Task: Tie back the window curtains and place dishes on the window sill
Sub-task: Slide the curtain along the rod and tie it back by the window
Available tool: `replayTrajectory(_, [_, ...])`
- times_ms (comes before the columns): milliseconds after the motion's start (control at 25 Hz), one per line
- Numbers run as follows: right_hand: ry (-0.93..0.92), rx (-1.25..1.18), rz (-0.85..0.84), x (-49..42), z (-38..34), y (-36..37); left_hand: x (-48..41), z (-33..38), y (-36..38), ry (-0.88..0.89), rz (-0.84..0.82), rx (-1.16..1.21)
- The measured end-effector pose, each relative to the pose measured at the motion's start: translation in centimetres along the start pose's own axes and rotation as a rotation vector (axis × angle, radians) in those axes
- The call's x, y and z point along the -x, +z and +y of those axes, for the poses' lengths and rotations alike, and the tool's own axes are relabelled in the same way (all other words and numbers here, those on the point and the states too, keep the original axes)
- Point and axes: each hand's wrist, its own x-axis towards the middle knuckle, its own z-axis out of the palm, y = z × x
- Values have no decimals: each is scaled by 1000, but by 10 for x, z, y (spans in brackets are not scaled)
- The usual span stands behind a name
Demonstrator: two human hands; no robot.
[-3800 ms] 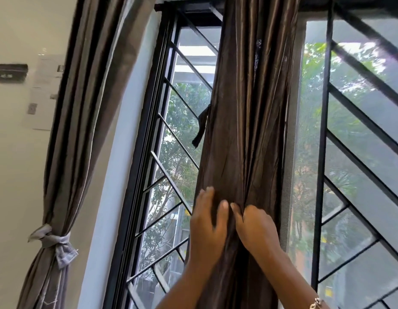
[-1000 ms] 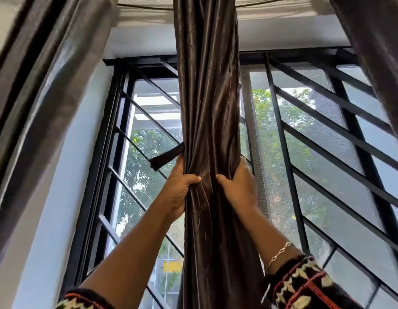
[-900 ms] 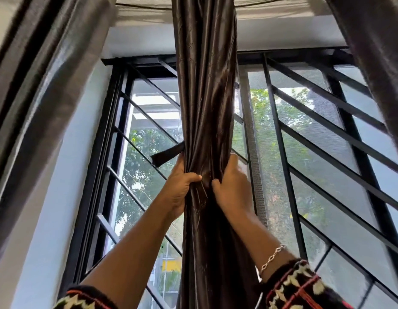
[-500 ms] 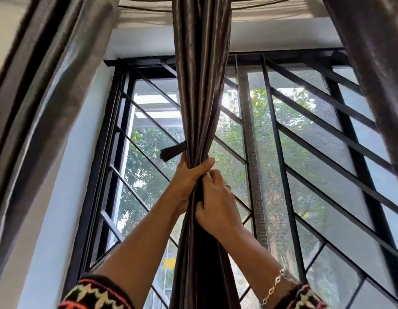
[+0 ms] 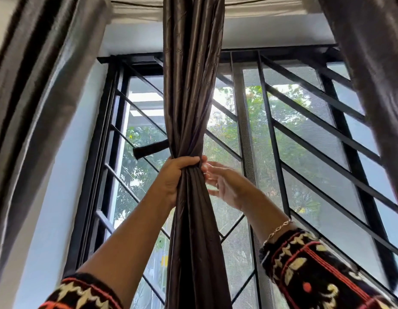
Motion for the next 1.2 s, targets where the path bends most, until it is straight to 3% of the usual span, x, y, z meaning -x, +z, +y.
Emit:
replayTrajectory(80, [13,-28,-67,-1,4,6,3,2,0,-50,-31,12])
replayTrajectory(240, [-19,-140,-27,6,3,1,4,5,-4,-73,-56,52])
replayTrajectory(440, [-55,-39,160,27,-21,-26,4,-1,-4,87,-8,-79])
replayTrajectory(560, [-117,-98,197,36,-46,-33,4,-7,0,226,88,-119])
replayTrajectory(640, [-144,-158,175,37,-62,-29,2,-12,0,348,222,-329])
replayTrajectory(760, [-144,-173,101,37,-80,-17,6,-18,-2,618,385,-821])
replayTrajectory(840, [-138,-114,64,38,-88,-6,8,-22,-3,777,397,-1088])
replayTrajectory(1000, [-163,108,32,41,-90,18,10,-24,2,747,361,-1378])
replayTrajectory(1200, [-201,307,15,44,-83,36,12,-23,4,663,331,-1461])
